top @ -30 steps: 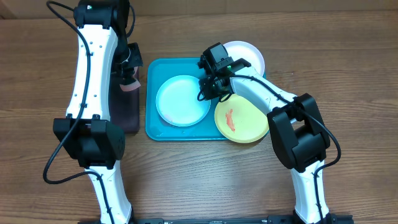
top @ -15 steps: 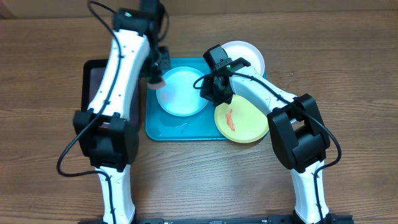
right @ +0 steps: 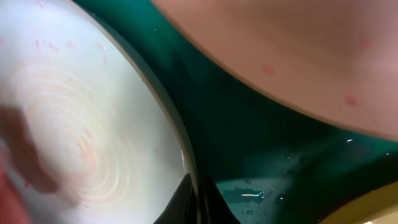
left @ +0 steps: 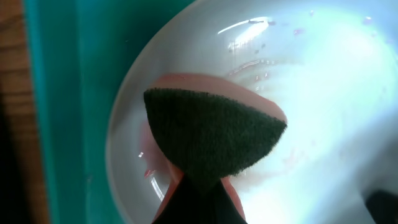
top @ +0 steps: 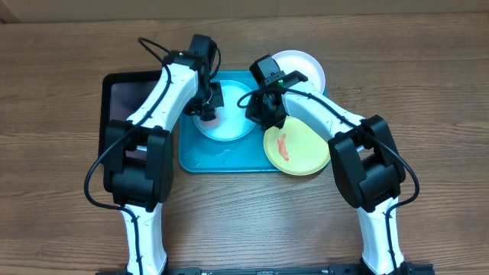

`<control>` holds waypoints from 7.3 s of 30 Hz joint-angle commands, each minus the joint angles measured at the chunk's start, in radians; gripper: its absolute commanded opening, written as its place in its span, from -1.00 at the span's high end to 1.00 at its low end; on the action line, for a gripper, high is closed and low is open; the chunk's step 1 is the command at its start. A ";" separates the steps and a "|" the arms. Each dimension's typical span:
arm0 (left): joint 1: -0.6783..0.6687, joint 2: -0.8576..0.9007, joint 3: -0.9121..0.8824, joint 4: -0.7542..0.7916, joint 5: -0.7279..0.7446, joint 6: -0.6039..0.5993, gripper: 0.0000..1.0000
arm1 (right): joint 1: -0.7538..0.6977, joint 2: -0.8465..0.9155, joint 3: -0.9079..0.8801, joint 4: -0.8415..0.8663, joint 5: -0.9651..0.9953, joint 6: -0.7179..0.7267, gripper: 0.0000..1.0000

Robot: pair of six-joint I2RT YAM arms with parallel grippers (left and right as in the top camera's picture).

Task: Clean dirty plates on tray and stack at the side
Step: 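Scrub the light-blue plate with the sponge in the left gripper, then grip the light-blue plate rim with the right gripper and lift it off, then place the light-blue plate on the table right of the tray, then grip the yellow plate rim with the right gripper, drag it left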

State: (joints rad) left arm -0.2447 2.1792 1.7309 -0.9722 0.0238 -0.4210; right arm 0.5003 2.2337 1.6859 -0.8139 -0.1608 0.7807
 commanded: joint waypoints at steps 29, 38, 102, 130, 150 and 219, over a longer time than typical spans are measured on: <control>-0.044 0.009 -0.126 0.160 -0.447 -0.145 0.92 | 0.005 0.003 0.002 -0.008 0.027 -0.049 0.93; -0.047 0.009 -0.126 0.018 0.132 0.173 0.92 | 0.005 0.003 0.002 -0.015 0.019 -0.071 0.93; 0.153 -0.034 0.724 -0.602 0.073 0.162 0.92 | 0.473 -0.365 0.002 -0.182 1.383 -0.290 0.93; 0.111 -0.034 0.463 -0.513 0.070 0.151 0.91 | -0.590 -0.364 -0.031 -0.334 -0.083 -0.518 0.93; 0.055 -0.034 0.463 -0.455 0.070 0.151 0.92 | -0.871 -0.363 -0.500 0.087 -0.037 -0.435 0.86; 0.027 -0.034 0.463 -0.481 0.072 0.151 0.92 | -0.453 -0.481 -0.587 -0.095 -0.114 -0.572 0.72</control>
State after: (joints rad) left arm -0.2100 2.1654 2.1986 -1.4540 0.0998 -0.2569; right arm 0.0471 1.7664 1.0992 -0.9119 -0.2729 0.2085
